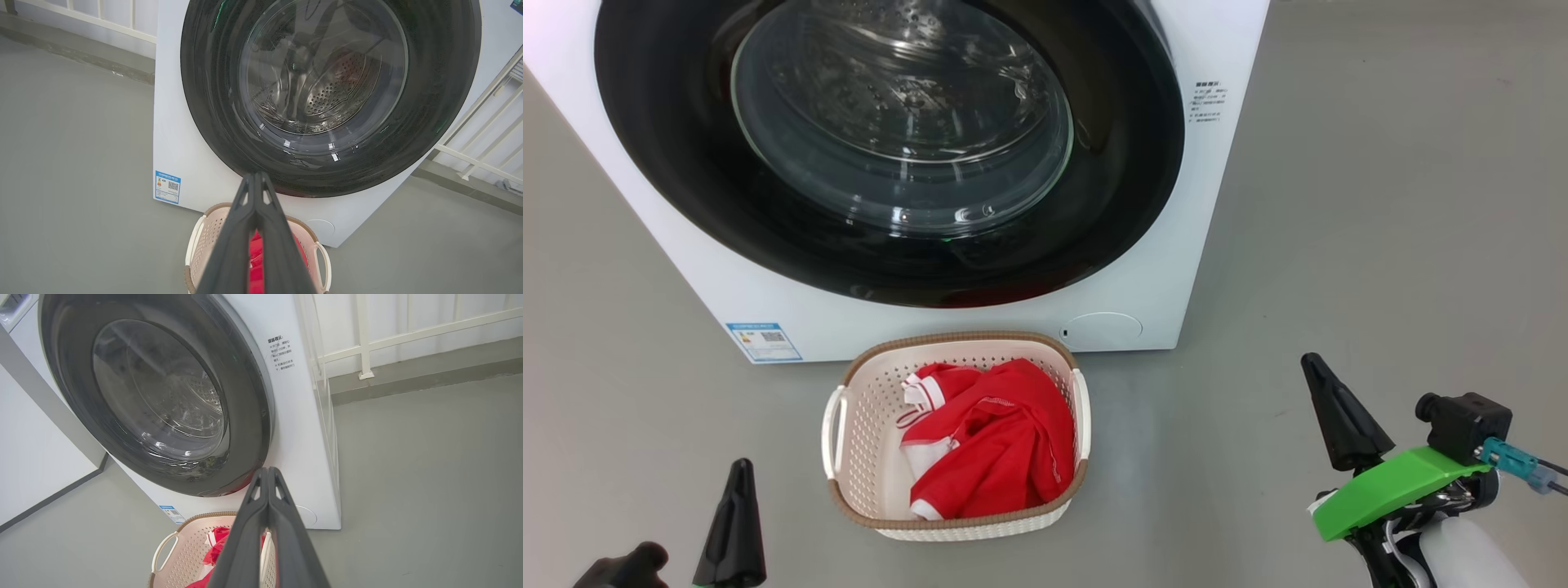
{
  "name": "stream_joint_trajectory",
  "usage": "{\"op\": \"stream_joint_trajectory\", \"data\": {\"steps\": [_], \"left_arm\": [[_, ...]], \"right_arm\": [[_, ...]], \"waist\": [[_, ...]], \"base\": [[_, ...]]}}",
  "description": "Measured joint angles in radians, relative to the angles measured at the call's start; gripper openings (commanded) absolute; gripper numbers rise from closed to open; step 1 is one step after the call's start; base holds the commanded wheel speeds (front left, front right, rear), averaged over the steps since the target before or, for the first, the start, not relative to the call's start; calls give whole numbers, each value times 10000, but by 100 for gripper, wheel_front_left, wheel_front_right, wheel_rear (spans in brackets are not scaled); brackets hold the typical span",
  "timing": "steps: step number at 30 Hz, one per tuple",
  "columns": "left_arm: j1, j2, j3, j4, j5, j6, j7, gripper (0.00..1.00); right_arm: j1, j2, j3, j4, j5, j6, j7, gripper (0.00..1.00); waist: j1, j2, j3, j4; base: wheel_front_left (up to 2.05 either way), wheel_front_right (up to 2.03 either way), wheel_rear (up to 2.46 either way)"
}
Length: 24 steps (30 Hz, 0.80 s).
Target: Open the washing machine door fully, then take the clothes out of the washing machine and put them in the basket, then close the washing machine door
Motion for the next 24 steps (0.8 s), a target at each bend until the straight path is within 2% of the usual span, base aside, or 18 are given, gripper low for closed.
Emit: {"op": "stream_joint_trajectory", "data": {"steps": [24], "left_arm": [[-54,-25,213,251,-2454,-4,688,0]], "right_arm": [[179,305,-602,-153,2311,0,698,0]], "waist": [[-1,0,-165,-55]], "base": [[0,0,0]]}}
